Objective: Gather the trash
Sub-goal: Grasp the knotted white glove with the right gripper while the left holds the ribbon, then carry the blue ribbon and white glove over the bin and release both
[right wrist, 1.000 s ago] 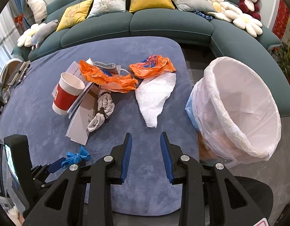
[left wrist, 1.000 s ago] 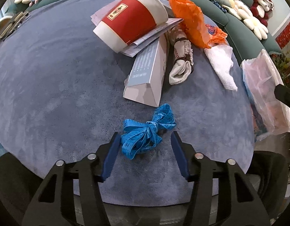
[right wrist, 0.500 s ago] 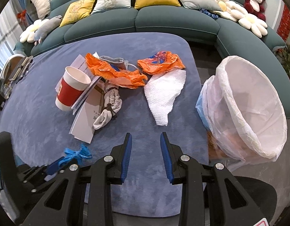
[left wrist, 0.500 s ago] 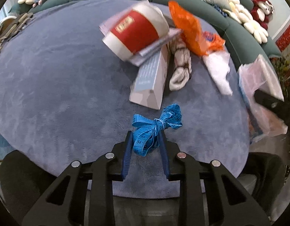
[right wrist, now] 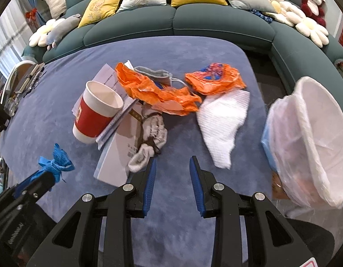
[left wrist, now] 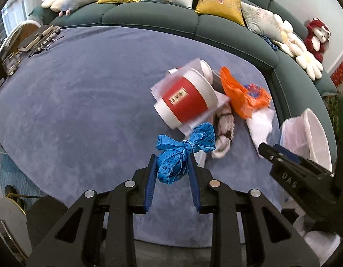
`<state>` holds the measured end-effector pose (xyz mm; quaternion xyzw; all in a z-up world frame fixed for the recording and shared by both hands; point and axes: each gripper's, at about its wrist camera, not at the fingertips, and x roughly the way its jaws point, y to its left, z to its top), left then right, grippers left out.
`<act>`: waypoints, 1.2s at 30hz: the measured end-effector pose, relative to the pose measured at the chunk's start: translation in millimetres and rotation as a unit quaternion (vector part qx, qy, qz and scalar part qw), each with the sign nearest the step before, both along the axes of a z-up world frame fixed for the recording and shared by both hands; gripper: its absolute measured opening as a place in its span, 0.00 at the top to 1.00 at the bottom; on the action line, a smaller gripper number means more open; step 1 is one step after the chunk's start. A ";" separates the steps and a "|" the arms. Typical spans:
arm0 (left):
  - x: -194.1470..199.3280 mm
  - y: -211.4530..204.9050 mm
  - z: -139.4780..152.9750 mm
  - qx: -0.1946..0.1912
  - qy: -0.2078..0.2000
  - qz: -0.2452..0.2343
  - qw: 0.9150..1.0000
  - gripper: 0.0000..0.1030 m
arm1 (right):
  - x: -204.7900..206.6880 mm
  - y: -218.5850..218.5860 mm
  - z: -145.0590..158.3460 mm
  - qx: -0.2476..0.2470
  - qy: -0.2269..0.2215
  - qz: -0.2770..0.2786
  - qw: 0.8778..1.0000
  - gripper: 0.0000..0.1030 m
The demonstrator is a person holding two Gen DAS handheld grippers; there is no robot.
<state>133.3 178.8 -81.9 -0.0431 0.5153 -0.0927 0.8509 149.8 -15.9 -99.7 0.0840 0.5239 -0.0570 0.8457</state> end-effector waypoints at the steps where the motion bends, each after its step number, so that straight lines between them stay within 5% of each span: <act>1: 3.7 1.8 -0.3 0.002 0.000 0.003 1.000 0.74 | 5.3 1.8 -3.2 0.002 0.003 0.001 1.000 0.70; 18: 40.5 8.2 -24.2 -0.008 0.031 0.023 0.999 0.74 | 62.4 20.6 -67.4 0.033 0.064 0.003 0.997 0.65; 22: 39.2 6.8 -25.0 -0.007 0.033 0.023 0.999 0.74 | 63.7 27.9 -77.2 0.030 0.075 0.012 0.997 0.72; 36: 13.2 -16.7 5.1 -0.005 -0.001 0.001 1.000 0.74 | 11.4 12.2 -21.3 0.040 0.017 0.009 0.999 0.79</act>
